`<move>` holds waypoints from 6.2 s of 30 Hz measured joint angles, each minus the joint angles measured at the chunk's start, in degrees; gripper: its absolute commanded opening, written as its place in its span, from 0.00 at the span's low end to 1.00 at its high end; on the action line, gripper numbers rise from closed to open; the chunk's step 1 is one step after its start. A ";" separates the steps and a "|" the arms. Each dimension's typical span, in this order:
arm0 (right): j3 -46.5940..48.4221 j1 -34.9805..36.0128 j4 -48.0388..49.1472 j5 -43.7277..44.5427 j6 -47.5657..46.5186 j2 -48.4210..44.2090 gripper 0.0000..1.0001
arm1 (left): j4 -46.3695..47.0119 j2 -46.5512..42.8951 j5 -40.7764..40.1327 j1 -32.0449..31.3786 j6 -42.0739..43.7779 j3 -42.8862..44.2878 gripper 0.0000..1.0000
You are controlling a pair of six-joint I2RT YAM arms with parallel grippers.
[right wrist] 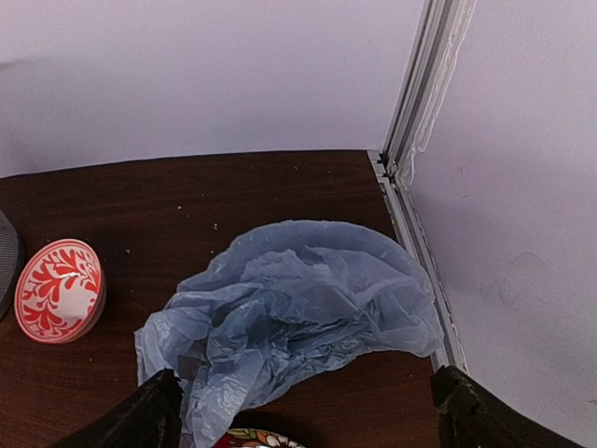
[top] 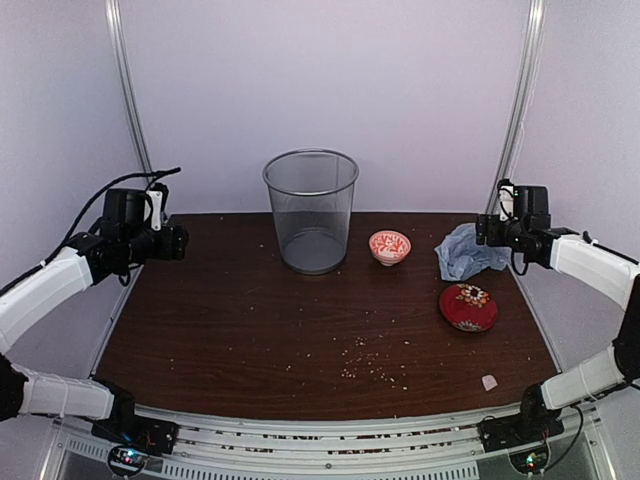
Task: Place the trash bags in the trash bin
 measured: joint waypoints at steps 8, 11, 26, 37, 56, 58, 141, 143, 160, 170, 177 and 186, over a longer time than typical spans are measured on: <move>-1.20 -5.27 -2.54 -7.45 -7.78 -4.17 0.98 | 1.51 -2.14 11.78 -2.34 0.44 -4.61 0.65; 2.80 -5.99 -7.37 -10.29 -12.15 -4.37 0.96 | 2.05 -2.54 15.15 -6.56 0.57 -4.68 0.66; 13.70 -6.64 -24.46 -15.43 -23.74 5.99 0.71 | 14.71 15.34 17.55 -38.07 -5.14 -3.48 0.69; 25.27 -6.58 -25.46 -8.76 -26.14 20.15 0.73 | 23.30 24.57 16.90 -44.09 -7.69 0.55 0.70; 30.56 -3.06 -26.95 -5.77 -39.67 27.91 0.00 | 25.14 29.51 10.84 -47.06 -8.66 2.27 0.71; 30.56 -0.63 -27.78 -6.56 -39.69 27.80 0.00 | 25.40 29.51 10.21 -47.06 -9.03 2.23 0.71; 16.39 21.18 -15.52 -46.51 -9.68 19.34 0.00 | 18.56 27.67 -4.24 -47.17 -26.25 2.84 0.03; 19.65 21.18 -18.18 -46.42 -9.55 19.32 0.00 | 15.34 25.24 -3.91 -47.01 -22.29 5.97 0.03; 38.66 24.00 -14.93 -48.04 -11.69 -9.20 0.00 | 8.44 5.27 3.61 -48.54 -0.35 31.89 0.00; -0.85 25.88 -39.67 -46.73 -30.67 -3.34 0.00 | -4.94 31.06 6.14 -59.69 -9.07 0.94 0.00; 10.95 26.05 -41.59 -52.63 -33.64 -9.44 0.00 | -0.13 19.76 -0.94 -58.21 -10.78 9.86 0.00; 20.59 24.26 -37.24 -52.46 -25.81 -5.53 0.00 | -4.63 20.61 -7.56 -56.28 -8.37 20.15 0.38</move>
